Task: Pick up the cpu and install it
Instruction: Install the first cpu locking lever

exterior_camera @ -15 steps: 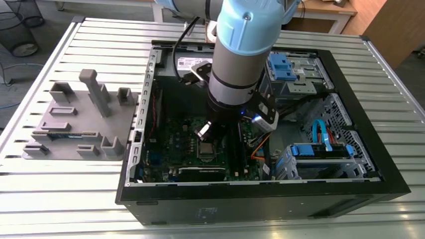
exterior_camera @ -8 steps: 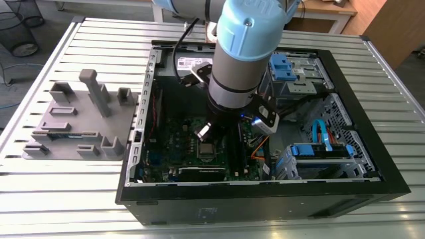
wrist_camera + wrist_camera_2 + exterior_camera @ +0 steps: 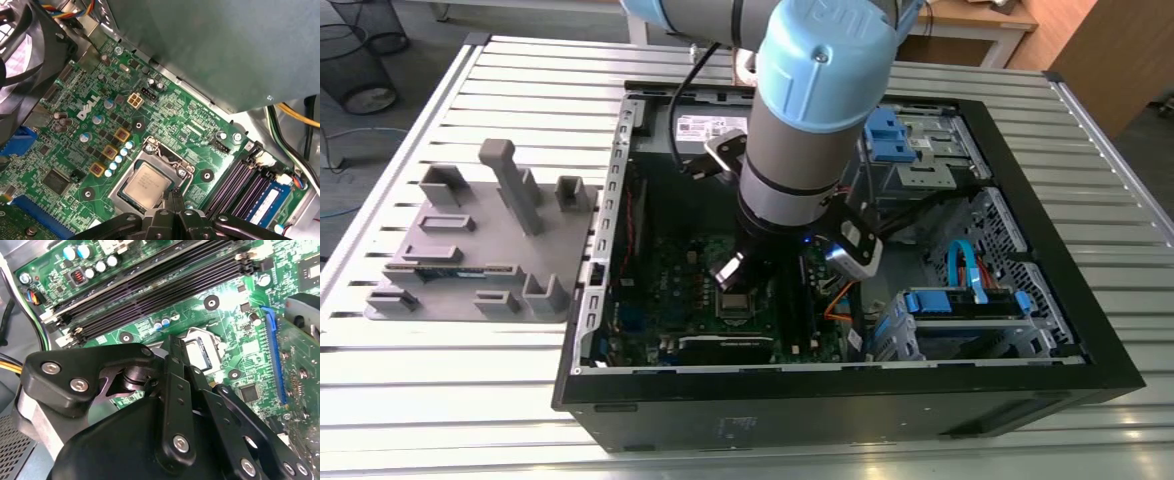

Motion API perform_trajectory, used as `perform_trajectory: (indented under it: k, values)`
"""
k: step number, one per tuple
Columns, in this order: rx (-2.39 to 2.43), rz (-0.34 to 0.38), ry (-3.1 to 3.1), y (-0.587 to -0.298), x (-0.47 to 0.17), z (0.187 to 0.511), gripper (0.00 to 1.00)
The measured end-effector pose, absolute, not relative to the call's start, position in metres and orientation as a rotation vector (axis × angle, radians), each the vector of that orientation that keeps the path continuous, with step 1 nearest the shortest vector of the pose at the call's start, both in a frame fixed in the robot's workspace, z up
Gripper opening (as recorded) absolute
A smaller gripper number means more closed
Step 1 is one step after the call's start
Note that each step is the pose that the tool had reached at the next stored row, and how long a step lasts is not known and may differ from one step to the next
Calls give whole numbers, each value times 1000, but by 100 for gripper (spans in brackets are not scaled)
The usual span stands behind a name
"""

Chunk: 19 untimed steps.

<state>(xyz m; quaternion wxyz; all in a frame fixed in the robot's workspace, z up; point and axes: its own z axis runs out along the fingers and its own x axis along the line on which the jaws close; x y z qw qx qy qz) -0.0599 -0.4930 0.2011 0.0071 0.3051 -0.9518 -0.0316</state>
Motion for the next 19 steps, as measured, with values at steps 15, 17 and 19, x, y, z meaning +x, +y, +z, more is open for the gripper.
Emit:
perform_trajectory:
  k: [15, 17, 19]
  values:
    - [932, -165, -2995, -499, -60, 193, 11]
    - [932, -174, -2997, -499, -60, 193, 11]
    - [932, -178, -2997, -500, -60, 192, 11]
